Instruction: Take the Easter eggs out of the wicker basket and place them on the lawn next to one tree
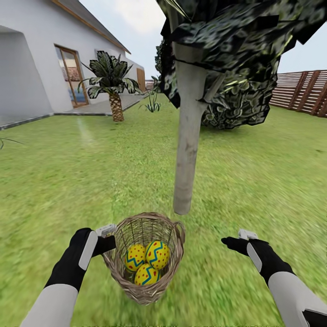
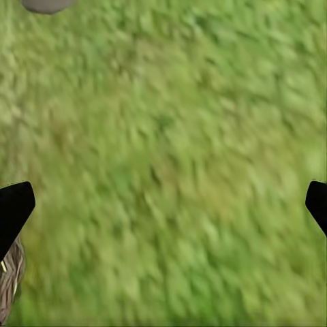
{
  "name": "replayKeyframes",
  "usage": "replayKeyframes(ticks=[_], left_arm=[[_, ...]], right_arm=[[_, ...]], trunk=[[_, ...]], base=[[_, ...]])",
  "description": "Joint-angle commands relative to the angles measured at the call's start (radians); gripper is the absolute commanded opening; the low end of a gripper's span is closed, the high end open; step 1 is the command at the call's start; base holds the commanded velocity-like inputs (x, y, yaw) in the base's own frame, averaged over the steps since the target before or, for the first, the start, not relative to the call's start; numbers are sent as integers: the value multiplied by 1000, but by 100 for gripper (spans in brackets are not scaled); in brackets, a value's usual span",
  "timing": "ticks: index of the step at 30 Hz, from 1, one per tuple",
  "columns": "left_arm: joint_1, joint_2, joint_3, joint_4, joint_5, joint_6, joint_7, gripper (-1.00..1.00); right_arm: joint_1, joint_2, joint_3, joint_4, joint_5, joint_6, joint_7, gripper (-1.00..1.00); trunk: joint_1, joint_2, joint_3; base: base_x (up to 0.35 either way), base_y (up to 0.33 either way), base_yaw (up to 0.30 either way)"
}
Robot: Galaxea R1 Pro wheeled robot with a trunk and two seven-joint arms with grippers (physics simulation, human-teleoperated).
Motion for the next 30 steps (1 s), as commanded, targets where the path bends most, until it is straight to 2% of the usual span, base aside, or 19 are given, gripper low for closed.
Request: replayKeyframes(ticks=[1, 8, 18, 19, 27, 30], left_arm=[[0, -1, 2, 1, 18, 2, 9, -100], [0, -1, 2, 1, 18, 2, 9, -100], [0, -1, 2, 2, 16, 1, 9, -100], [0, -1, 2, 2, 17, 1, 9, 100], [0, -1, 2, 0, 18, 1, 9, 100], [0, -1, 0, 0, 18, 4, 9, 100]], right_arm=[[0, 0, -3, -2, -9, 6, 1, 100], [0, 0, -3, -2, -9, 5, 1, 100], [0, 0, -3, -1, -9, 5, 1, 100], [0, 0, -3, -1, -9, 6, 0, 100], [0, 0, -3, -2, -9, 6, 0, 100], [0, 0, -3, -1, -9, 6, 1, 100]], trunk=[[0, -1, -5], [4, -2, -32], [4, -2, -32], [4, -2, -32], [4, -2, -32], [2, -1, -21]], base=[[0, 0, 0], [0, 0, 0], [0, 0, 0], [0, 0, 0], [0, 0, 0], [0, 0, 0]])
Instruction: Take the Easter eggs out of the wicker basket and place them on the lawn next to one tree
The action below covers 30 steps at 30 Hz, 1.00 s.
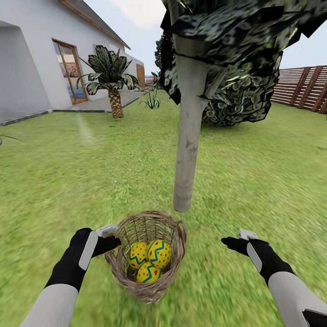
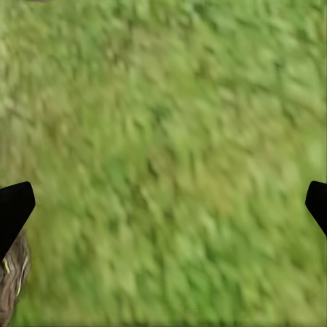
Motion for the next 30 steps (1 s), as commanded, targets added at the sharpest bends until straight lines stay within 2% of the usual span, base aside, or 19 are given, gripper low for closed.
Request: replayKeyframes(ticks=[1, 9, 14, 20, 23, 24, 25, 28, 29, 30], left_arm=[[-1, -1, 2, -1, 11, 3, 9, 100], [-2, 0, 5, -45, 8, 8, 11, 100], [4, 1, 31, -137, 8, 9, 12, 100], [9, 35, 51, -237, 10, 11, 12, 100], [10, 65, 90, -274, 11, 11, 12, 100], [10, 83, 130, -290, 12, 10, 10, 100], [10, 88, 144, -294, 12, 10, 10, 100], [9, 107, 239, -312, 13, 8, 8, 100], [7, 109, 252, -315, 13, 8, 7, 100], [1, 114, 283, -321, 14, 7, 7, 100]], right_arm=[[0, 0, -3, -1, -8, 6, 1, 100], [0, -1, -3, -2, -8, 6, 1, 100], [0, -1, -3, -2, -8, 6, 2, 100], [0, -3, -4, -3, -8, 6, 2, 100], [0, -4, -4, -9, -8, 7, 4, 100], [0, -5, -4, -10, -8, 10, 2, 100], [0, -5, -4, -10, -8, 11, 2, 100], [0, -6, -3, -14, -7, 17, 1, 100], [0, -6, -3, -15, -7, 18, 1, 100], [0, -6, -4, -16, -8, 19, 2, 100]], trunk=[[-1, 0, 3], [-4, 2, 34], [-6, 3, 53], [-26, 38, 73], [-37, 59, 82], [-41, 66, 85], [-45, 73, 89], [-57, 94, 98], [-60, 101, 101], [-64, 108, 104]], base=[[0, 0, 0], [0, 0, 0], [0, 0, 0], [0, 0, 0], [0, 0, 0], [0, 0, 0], [0, 0, 0], [0, 0, 0], [0, 0, 0], [0, 0, 0]])
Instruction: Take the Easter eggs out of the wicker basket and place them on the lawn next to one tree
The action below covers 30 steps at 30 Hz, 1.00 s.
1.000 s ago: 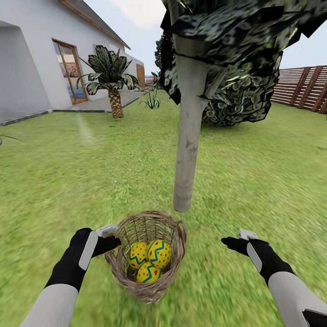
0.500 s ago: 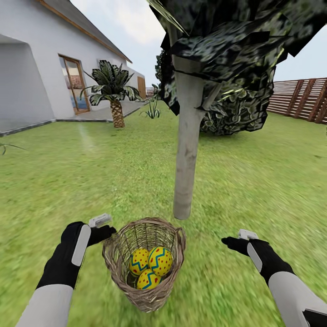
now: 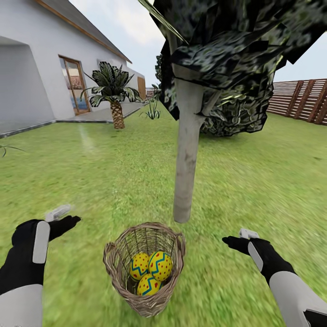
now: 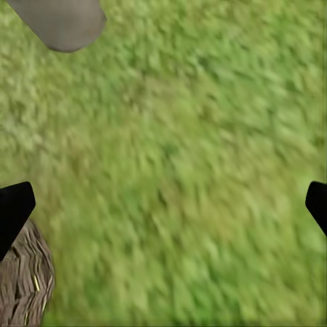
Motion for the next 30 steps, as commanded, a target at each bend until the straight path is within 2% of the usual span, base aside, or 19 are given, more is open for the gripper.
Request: replayKeyframes(ticks=[1, 3, 4, 5, 6, 7, 8, 9, 11, 14, 15, 16, 17, 18, 19, 21, 25, 27, 30], left_arm=[[-9, 2, 14, -5, 13, 2, 9, 100], [-48, 4, 67, -12, 28, -5, 6, 100], [-55, 1, 100, -11, 54, -13, 5, 100], [-60, -1, 130, -9, 94, -25, 4, 100], [-64, 1, 157, -7, 175, -46, 3, 100], [-66, 4, 167, -9, 236, -53, 4, 100], [-68, 9, 177, -11, 324, -55, 5, 100], [-68, 13, 181, -11, 372, -55, 7, 100], [-68, 31, 189, -5, 439, -55, 7, 100], [-67, 38, 187, -2, 463, -55, 6, 100], [-67, 38, 188, -1, 469, -57, 5, 100], [-67, 39, 189, 0, 471, -57, 5, 100], [-67, 39, 189, 0, 472, -58, 5, 100], [-67, 39, 189, 1, 473, -58, 5, 100], [-67, 39, 189, 1, 473, -58, 5, 100], [-67, 39, 187, 1, 472, -58, 5, 100], [-67, 35, 184, 1, 472, -60, 4, 100], [-67, 33, 184, 1, 472, -60, 4, 100], [-67, 30, 183, 2, 472, -60, 4, 100]], right_arm=[[0, 0, -4, -2, -9, 7, 1, 100], [0, -1, -5, -3, -8, 7, 1, 100], [0, -1, -5, -3, -8, 7, 1, 100], [0, -1, -5, -3, -8, 7, 1, 100], [0, 0, -5, -4, -6, 6, -2, 100], [0, 1, -3, -4, -4, 6, -3, 100], [0, 0, 0, -5, -2, 7, -4, 100], [-1, 0, 2, -10, 0, 9, -4, 100], [-3, -1, 6, -64, 4, 45, -5, 100], [-4, 0, 11, -227, 16, 209, -4, 100], [-4, 0, 43, -341, 20, 326, -1, 100], [-4, 1, 84, -391, 20, 379, 0, 100], [-3, 0, 140, -434, 19, 426, 2, 100], [-3, 1, 233, -488, 17, 473, 3, 100], [-3, 1, 262, -502, 16, 484, 3, 100], [-3, 4, 375, -547, 14, 517, 5, 100], [-3, 10, 418, -571, 10, 529, 6, 100], [-3, 30, 445, -587, 10, 531, 5, 100], [-3, 49, 526, -597, 11, 529, 4, 100]], trunk=[[-4, 7, 2], [-12, 21, 8], [-16, 28, 12], [-19, 35, 15], [-23, 42, 18], [-27, 49, 21], [-31, 56, 24], [-35, 63, 27], [-39, 70, 30], [-39, 70, 30], [-39, 70, 30], [-39, 70, 30], [-39, 70, 30], [-39, 70, 30], [-39, 70, 30], [-39, 70, 30], [-39, 70, 30], [-39, 70, 30], [-39, 70, 30]], base=[[0, 0, 0], [0, 0, 0], [0, 0, 0], [0, 0, 0], [0, 0, 0], [0, 0, 0], [0, 0, 0], [0, 0, 0], [0, 0, 0], [0, 0, 0], [0, 0, 0], [0, 0, 0], [0, 0, 0], [0, 0, 0], [0, 0, 0], [0, 0, 0], [0, 0, 0], [0, 0, 0], [0, 0, 41]])
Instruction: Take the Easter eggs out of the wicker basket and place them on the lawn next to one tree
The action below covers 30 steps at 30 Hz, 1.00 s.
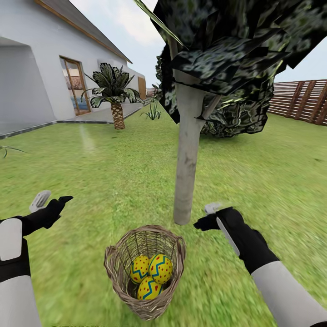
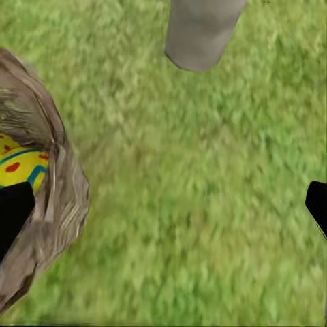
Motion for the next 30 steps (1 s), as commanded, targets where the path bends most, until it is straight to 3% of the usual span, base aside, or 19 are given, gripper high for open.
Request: replayKeyframes(ticks=[1, 7, 11, 13, 15, 17, 25, 30], left_arm=[[-1, -1, 1, 0, 10, 5, 9, 100], [-1, -13, -14, 17, 10, 5, 9, 100], [-1, -16, -15, 22, 10, 4, 9, 100], [0, -17, -15, 22, 10, 4, 9, 100], [0, -19, -15, 24, 11, 4, 9, 100], [1, -19, -15, 31, 11, 3, 9, 100], [1, -19, -15, 52, 10, 0, 9, 100], [1, -19, -15, 53, 10, 0, 9, 100]], right_arm=[[0, 3, 53, -4, -5, 5, -4, 100], [3, 10, 119, -6, -6, 5, -2, 100], [5, 12, 134, -4, -6, 3, -2, 100], [10, 17, 173, -3, -6, 2, -3, 100], [13, 21, 237, -1, -6, 0, -4, 100], [14, 22, 269, 1, -7, -1, -4, 100], [15, 22, 281, 2, -6, -3, -4, 100], [15, 22, 282, 3, -7, -3, -4, 100]], trunk=[[0, 0, -1], [0, 0, -2], [0, 0, -3], [0, 0, -4], [0, 0, -5], [0, 0, -6], [0, 0, -9], [0, 0, -9]], base=[[0, 0, 215], [0, 0, 274], [0, 0, 296], [0, 0, 297], [0, 0, 298], [0, 0, 297], [0, 0, 282], [0, 0, 54]])
